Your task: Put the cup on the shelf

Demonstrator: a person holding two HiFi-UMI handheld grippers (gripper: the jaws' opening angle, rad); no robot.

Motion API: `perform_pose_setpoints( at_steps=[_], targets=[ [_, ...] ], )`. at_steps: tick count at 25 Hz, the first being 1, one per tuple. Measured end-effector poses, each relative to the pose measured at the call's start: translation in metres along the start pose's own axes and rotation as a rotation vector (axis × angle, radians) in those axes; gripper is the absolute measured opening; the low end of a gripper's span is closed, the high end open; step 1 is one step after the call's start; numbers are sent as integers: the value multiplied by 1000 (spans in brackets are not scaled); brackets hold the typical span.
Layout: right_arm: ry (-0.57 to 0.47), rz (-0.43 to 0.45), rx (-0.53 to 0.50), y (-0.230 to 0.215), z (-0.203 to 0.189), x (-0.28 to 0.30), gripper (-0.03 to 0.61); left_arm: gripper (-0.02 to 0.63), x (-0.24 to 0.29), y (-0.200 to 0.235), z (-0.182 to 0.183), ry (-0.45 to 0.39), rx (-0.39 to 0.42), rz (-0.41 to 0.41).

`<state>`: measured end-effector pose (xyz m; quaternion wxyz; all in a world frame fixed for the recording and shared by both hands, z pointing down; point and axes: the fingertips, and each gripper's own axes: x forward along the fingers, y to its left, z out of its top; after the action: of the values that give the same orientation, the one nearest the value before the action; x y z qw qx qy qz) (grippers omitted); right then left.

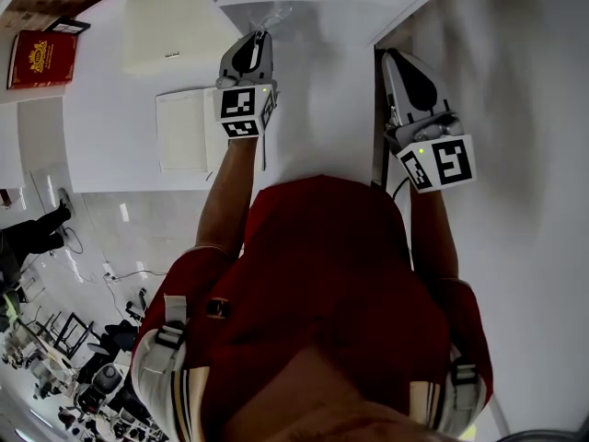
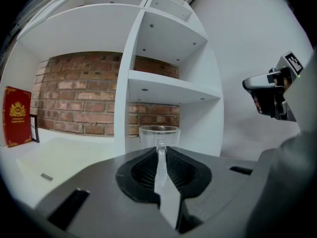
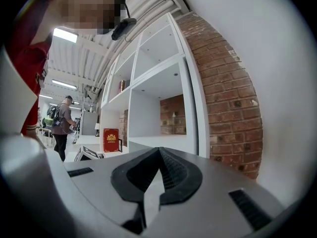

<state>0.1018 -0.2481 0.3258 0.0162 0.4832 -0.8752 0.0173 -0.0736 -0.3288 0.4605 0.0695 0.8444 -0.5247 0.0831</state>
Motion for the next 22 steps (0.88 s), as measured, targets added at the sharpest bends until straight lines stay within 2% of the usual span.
perform_pose_setpoints(
  at_steps=[22],
  targets=[
    [36, -11, 13, -13, -13, 7, -3, 41, 31, 16, -28, 54, 0, 72]
  ],
)
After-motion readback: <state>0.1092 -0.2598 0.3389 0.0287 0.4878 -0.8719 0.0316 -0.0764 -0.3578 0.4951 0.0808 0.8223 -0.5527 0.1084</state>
